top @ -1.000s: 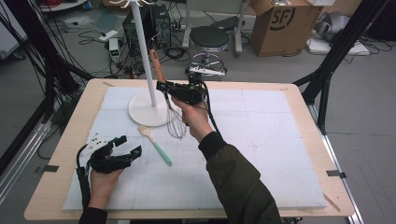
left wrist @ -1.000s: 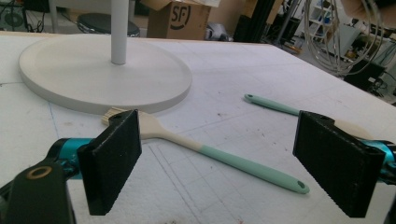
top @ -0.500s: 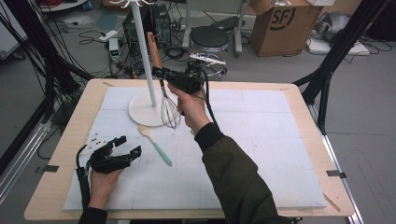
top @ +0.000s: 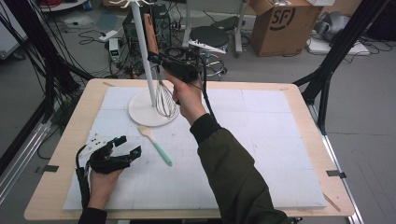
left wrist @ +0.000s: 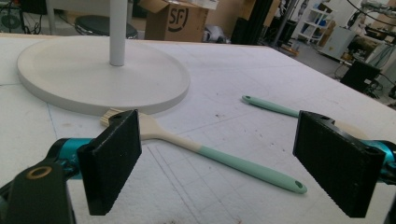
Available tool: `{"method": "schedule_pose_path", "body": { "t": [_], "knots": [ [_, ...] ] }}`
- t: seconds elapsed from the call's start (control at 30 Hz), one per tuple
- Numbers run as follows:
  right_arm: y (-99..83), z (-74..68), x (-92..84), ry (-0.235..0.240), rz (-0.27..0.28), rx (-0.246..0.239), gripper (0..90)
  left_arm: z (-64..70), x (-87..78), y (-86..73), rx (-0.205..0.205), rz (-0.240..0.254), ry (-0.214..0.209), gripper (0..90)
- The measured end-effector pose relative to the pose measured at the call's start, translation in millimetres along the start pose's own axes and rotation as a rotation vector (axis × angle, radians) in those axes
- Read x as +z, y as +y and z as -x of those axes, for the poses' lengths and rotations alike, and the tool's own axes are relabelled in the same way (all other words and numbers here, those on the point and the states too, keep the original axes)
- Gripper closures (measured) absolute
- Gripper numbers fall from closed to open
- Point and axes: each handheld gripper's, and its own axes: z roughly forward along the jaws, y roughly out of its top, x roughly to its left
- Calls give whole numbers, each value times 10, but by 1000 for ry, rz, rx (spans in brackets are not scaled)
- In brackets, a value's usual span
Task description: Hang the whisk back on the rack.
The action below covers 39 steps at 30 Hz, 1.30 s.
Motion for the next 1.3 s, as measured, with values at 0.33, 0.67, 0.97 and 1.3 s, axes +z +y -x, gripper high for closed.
{"method": "schedule_pose_path", "body": {
  "t": [0.33, 0.67, 0.97, 1.3],
  "knots": [
    [156, -48, 60, 15, 28, 6, 697, -13, -1, -13, -6, -3, 1, 159],
    [228, -80, 91, 27, 20, 5, 697, -9, 3, -15, -8, -7, 1, 158],
    [233, -96, 140, 13, 6, -4, 697, -14, -11, -8, -9, 6, 2, 158],
    [217, -44, 196, -15, -4, 7, 697, -26, -24, -7, -9, 5, 2, 158]
  ]
}}
